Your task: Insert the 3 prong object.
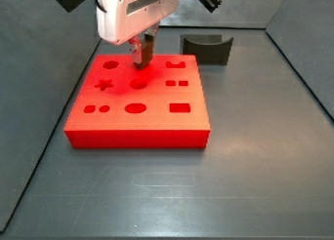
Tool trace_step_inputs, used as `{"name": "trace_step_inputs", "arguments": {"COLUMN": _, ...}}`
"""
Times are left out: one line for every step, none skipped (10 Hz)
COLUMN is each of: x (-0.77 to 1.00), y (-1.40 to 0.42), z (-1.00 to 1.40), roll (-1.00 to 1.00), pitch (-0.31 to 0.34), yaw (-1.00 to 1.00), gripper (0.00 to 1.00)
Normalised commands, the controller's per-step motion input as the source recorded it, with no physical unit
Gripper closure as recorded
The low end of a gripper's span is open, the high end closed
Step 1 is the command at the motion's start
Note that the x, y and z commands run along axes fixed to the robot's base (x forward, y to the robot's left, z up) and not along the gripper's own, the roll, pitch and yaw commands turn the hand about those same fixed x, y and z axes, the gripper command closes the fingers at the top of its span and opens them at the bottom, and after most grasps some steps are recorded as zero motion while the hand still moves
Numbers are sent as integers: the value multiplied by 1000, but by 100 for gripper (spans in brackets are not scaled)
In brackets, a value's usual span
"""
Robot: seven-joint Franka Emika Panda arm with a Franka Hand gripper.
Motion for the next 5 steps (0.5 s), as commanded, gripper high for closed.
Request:
{"name": "trace_step_inputs", "arguments": {"x": 197, "y": -189, "z": -394, "roll": -41, "pitch": -4, "yaw": -63, "gripper": 100}}
{"name": "trace_step_inputs", "arguments": {"x": 271, "y": -229, "z": -280, "roll": -79, "pitch": -26, "yaw": -106, "gripper": 100}}
{"name": "trace_step_inputs", "arguments": {"x": 77, "y": -51, "z": -74, "roll": -1, "pitch": 0, "yaw": -80, "gripper": 100}}
{"name": "trace_step_inputs", "arguments": {"x": 0, "y": 0, "z": 0, "roll": 14, "pitch": 0, "yaw": 0, "gripper": 100}}
{"name": "trace_step_inputs", "arguments": {"x": 0, "y": 60, "z": -31, "roll": 96, "pitch": 0, "yaw": 0, "gripper": 100}}
